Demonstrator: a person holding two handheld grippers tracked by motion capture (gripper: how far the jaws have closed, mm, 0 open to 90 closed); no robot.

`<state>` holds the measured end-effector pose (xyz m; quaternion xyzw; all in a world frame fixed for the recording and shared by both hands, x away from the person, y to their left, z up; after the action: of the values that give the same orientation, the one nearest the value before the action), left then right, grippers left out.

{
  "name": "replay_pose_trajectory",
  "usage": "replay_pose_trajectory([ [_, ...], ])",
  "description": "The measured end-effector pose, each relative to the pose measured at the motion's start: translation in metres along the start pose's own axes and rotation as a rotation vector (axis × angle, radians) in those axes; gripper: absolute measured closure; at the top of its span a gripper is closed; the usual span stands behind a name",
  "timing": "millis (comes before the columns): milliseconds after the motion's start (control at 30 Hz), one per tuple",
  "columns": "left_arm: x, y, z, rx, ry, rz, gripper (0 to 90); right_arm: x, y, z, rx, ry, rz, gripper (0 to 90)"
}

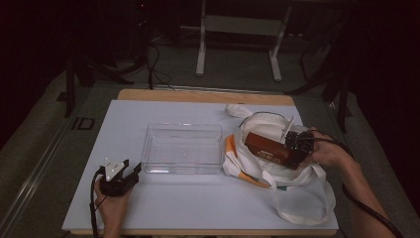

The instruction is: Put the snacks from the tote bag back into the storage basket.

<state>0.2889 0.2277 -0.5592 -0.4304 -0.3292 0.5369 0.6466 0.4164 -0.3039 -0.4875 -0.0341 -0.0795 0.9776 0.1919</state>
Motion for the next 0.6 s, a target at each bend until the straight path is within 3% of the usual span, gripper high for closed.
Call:
replay_pose_trajectory([
  [600,0.0,0.0,0.0,-0.002,0.0,0.003,51.3,0.003,-0.003,0.016,-0.073,0.008,0.009,42.8],
])
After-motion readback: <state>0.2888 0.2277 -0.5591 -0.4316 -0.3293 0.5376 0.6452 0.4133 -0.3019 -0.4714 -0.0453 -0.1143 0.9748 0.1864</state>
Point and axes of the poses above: each handheld gripper's, and its own axes: z roughly backward along the jaws, y roughly out of its underside, x roughly to its left, the point moved 4 cm from there along -z, roughly forward along the jaws, and after that the axes turned 5 degrees about -x, right-handed, at the moved point
